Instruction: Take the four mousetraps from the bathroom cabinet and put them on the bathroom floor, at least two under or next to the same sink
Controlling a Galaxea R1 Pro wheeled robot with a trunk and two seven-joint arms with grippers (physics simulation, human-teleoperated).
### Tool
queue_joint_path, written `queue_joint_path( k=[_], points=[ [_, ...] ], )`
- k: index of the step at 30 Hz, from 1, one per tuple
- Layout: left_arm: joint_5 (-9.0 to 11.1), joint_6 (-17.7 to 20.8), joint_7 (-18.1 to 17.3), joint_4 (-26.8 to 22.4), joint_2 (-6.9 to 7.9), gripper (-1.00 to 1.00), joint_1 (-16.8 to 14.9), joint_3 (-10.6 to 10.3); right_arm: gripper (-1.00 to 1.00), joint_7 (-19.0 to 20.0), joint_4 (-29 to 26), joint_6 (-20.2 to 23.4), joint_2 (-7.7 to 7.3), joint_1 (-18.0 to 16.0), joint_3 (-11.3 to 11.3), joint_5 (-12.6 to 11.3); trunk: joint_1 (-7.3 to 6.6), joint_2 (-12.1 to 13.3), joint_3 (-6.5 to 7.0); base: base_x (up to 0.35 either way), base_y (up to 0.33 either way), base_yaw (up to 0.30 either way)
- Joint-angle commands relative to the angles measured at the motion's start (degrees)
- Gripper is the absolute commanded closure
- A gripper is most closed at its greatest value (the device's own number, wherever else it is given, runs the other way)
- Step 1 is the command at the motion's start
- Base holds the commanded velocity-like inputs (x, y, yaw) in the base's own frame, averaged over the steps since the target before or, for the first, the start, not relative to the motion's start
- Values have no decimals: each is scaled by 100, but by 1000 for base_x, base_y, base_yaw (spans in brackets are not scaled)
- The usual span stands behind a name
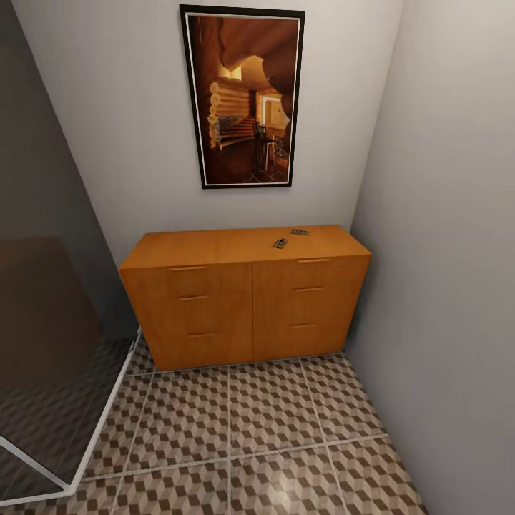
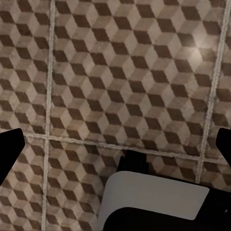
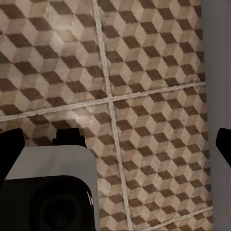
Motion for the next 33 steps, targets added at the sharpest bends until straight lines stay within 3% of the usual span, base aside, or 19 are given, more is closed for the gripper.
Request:
queue_joint_path(
  k=[1, 3, 4, 7, 11, 17, 20, 21, 23, 28, 33],
  points=[
    [47, -15, 44, -26, 5, -100, -2, -49, -100, -2, 17, -35, 1, -6, 48, -51, 0, -3, -5, 0, 0, 0],
    [54, -20, 44, -31, 0, -100, -2, -46, -100, -10, 15, -42, -6, -7, 42, -52, 0, -3, -5, 0, 0, 0],
    [49, -18, 50, -65, -52, -100, -2, -3, -100, -36, -359, 41, -13, -38, 57, -21, 0, -3, -5, 0, 0, 0],
    [45, -18, 57, -83, -103, -100, -51, -1, -100, -42, -700, 135, -14, -87, 63, 78, 0, -3, -5, 0, 0, 0],
    [46, 16, 87, -93, -146, -100, -421, 2, -100, -44, -1549, 553, -53, -182, 62, 256, 0, -3, -5, 0, 0, 0],
    [52, 99, 97, -134, -200, -100, -1165, 10, -100, -38, -3045, 1742, -135, -219, 47, 335, 0, -3, -5, 0, 0, 0],
    [58, 441, 101, -274, -268, -100, -1720, 13, -100, -54, -4318, 2596, -302, -224, 20, 331, 0, -3, -5, 0, 0, 0],
    [58, 441, 101, -274, -268, -100, -1720, 13, -100, -54, -4318, 2596, -302, -224, 20, 331, 0, -3, -5, 0, 0, 0],
    [59, 750, 101, -446, -284, -100, -2000, 22, -100, -71, -4941, 2993, -401, -226, -57, 335, 0, -3, -5, 0, 0, 0],
    [60, 974, 134, -819, -292, -100, -2417, 27, -100, -250, -5739, 3364, -498, -230, -232, 347, 0, -3, -5, 0, 0, 0],
    [57, 1739, 334, -1465, -275, -100, -2968, 105, -100, -657, -7361, 4707, -688, -250, -585, 350, 0, -3, -5, 0, 0, 0]
  ],
)
